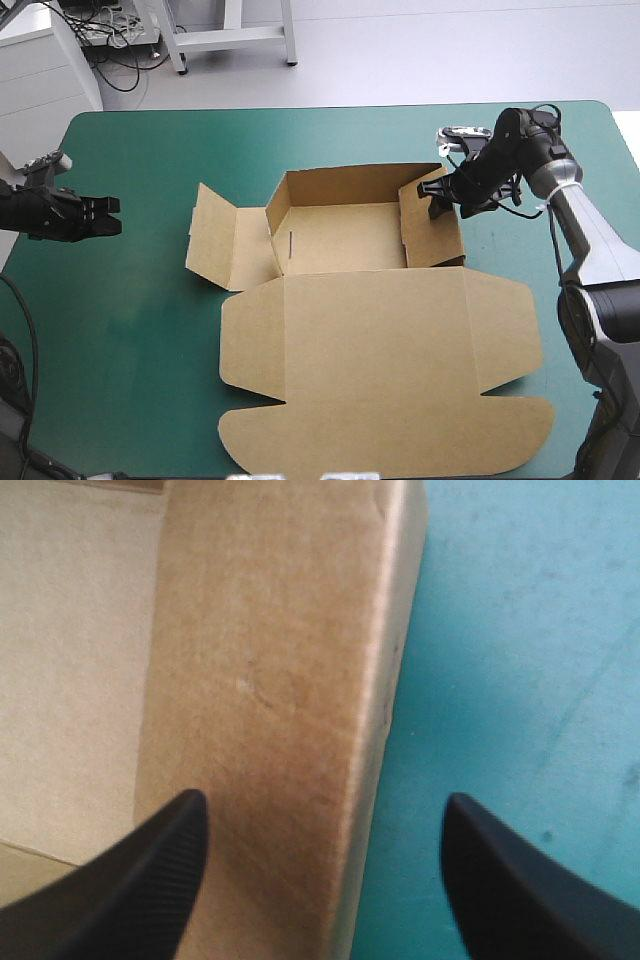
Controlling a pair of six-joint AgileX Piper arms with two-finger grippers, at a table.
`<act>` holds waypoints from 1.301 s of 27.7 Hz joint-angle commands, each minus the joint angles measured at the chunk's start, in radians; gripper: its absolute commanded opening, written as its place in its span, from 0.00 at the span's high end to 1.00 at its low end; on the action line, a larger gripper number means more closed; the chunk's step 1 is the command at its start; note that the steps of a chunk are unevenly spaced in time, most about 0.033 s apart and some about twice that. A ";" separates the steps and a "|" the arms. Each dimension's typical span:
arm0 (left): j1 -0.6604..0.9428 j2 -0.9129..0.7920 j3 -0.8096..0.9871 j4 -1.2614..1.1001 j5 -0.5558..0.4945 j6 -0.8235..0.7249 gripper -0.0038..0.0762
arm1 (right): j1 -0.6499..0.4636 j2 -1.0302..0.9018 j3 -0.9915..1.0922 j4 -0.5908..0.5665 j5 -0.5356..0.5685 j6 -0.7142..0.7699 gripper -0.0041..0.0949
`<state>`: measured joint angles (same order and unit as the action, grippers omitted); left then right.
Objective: Fold the box
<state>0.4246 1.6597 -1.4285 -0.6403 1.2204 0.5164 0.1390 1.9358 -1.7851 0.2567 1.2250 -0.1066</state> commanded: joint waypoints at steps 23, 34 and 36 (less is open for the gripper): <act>0.000 -0.046 -0.023 -0.059 0.012 0.007 0.99 | 0.067 -0.256 0.028 -0.199 0.024 0.164 0.06; 0.000 -0.044 -0.023 -0.059 0.013 0.030 0.99 | 0.078 -0.130 0.044 -0.207 0.024 0.172 0.06; 0.000 -0.044 -0.023 -0.059 0.013 0.030 0.99 | 0.078 -0.104 0.044 -0.198 0.024 0.172 0.06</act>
<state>0.4246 1.6597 -1.4285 -0.6406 1.2213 0.5426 0.2172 1.8522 -1.7171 0.0547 1.2395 0.0647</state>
